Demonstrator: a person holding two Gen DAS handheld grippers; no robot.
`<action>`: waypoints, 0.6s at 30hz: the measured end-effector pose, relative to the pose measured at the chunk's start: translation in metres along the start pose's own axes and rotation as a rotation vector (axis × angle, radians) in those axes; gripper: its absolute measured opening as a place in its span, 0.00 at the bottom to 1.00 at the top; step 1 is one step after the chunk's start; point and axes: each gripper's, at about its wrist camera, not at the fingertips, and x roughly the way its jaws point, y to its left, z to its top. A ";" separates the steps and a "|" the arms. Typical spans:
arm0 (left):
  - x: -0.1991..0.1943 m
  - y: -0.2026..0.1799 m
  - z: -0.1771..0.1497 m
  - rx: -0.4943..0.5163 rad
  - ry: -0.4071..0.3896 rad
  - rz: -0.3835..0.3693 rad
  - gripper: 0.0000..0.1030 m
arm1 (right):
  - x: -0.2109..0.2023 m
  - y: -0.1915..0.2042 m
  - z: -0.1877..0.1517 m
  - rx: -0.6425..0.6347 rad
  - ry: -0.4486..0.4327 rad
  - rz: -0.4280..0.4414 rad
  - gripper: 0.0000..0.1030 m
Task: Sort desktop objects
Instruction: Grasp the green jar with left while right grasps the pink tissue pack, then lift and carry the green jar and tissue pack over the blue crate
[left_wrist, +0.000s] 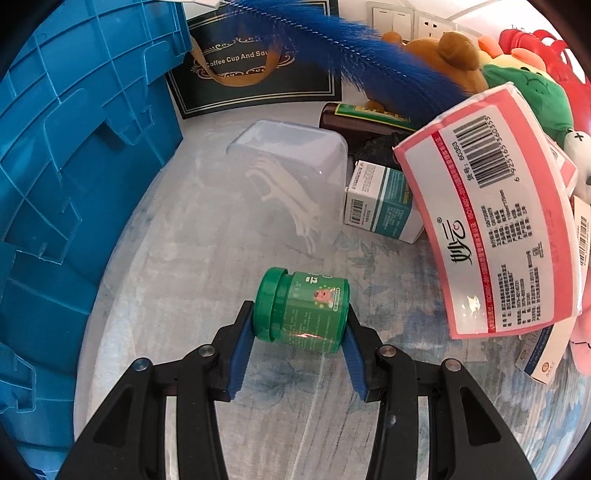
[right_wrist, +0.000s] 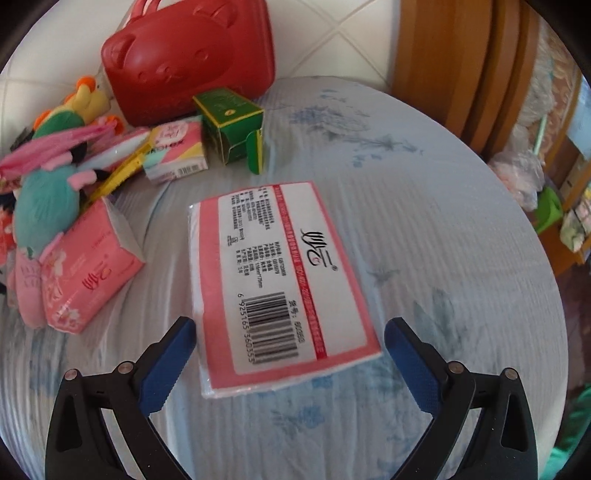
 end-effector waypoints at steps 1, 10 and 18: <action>0.000 0.000 0.000 -0.001 -0.001 0.001 0.43 | 0.005 0.002 0.000 -0.008 0.008 -0.014 1.00; -0.015 0.005 -0.007 -0.032 -0.018 -0.004 0.43 | 0.001 0.009 -0.005 0.079 -0.019 -0.098 0.92; -0.072 0.022 -0.027 -0.037 -0.112 0.003 0.43 | -0.072 0.033 -0.011 0.096 -0.140 -0.076 0.91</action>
